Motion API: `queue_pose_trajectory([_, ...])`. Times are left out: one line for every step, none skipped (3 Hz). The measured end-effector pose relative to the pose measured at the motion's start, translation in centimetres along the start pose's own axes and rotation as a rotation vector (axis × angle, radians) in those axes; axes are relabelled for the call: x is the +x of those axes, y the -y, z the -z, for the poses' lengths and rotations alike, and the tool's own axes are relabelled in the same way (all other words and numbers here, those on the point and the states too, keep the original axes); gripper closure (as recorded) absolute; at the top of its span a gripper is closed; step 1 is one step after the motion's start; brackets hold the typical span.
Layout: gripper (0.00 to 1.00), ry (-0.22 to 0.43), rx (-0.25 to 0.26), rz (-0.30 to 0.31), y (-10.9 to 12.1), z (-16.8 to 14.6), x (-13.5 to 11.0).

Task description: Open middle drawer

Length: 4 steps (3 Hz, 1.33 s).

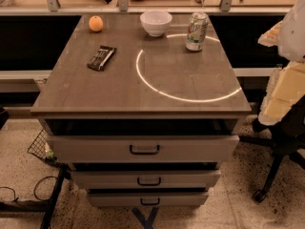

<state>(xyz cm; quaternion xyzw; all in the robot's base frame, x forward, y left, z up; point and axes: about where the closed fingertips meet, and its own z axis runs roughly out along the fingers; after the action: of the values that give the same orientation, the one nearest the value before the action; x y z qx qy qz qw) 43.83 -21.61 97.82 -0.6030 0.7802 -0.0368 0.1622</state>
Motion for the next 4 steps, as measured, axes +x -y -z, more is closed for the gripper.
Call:
queue_pose_trajectory([0.0, 0.0, 0.0, 0.0, 0.0, 0.0, 0.0])
queue_pose_trajectory([0.0, -0.008, 0.017, 0.008, -0.8, -1.3, 0.8])
queue_pose_trajectory([0.0, -0.032, 0.033, 0.038, -3.0, -5.0, 3.2])
queue_pose_trajectory([0.0, -0.1, 0.074, 0.111, -4.8, -9.3, 5.2])
